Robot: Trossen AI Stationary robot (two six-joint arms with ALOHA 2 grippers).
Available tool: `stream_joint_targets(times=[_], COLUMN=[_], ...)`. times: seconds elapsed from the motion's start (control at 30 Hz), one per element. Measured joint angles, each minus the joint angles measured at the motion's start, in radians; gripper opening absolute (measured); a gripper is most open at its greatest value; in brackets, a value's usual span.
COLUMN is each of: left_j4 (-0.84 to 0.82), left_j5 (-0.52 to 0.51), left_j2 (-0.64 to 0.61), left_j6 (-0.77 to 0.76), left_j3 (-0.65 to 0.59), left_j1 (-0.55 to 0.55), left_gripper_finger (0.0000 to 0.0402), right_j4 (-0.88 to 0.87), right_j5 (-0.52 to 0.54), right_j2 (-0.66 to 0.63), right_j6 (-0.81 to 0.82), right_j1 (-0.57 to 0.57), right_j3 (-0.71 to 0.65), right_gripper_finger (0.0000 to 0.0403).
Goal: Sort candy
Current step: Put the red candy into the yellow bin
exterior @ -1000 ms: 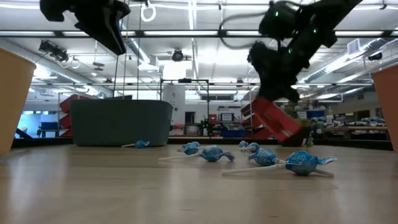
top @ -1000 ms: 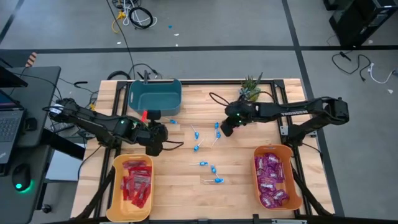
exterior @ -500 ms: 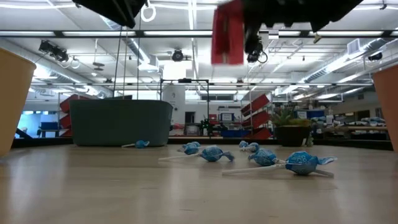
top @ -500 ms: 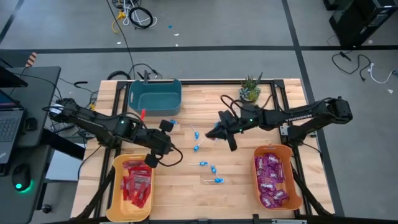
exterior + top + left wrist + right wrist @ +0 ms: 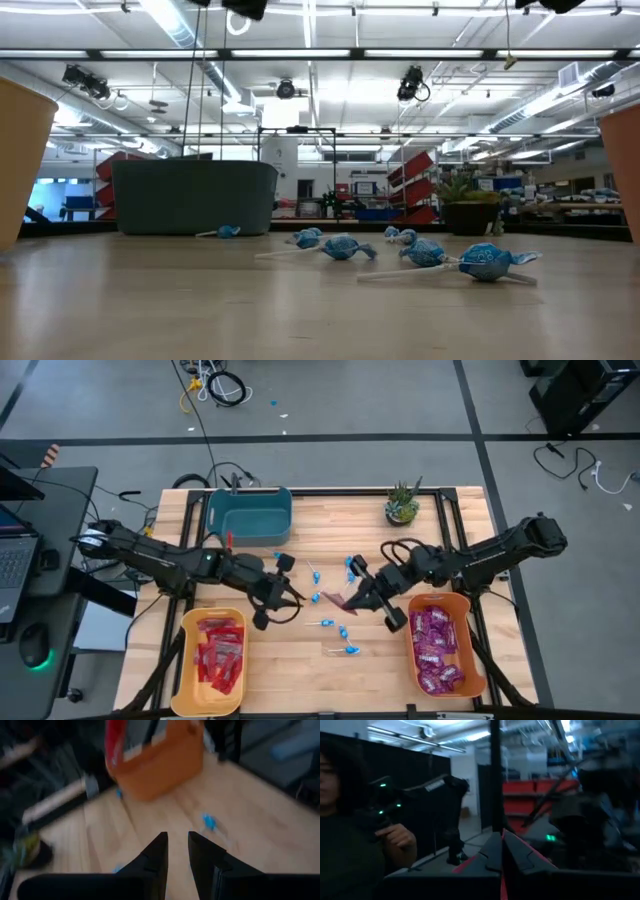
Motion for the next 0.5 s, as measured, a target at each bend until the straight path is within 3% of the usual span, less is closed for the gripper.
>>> stream_joint_targets(times=[0.23, 0.5], left_j4=[0.310, 0.568], left_j5=[0.033, 0.045], left_j2=[0.000, 0.000], left_j6=[-0.003, -0.005], left_j3=[-0.062, -0.138], left_j1=[0.001, 0.009], left_gripper_finger=[0.0078, 0.0078], right_j4=[0.116, 0.379], right_j5=[-0.022, -0.098], right_j2=[0.005, 0.123], right_j6=[-0.105, -0.156], right_j1=[0.069, 0.102], right_j3=[0.000, 0.001], right_gripper_finger=[0.0000, 0.0000])
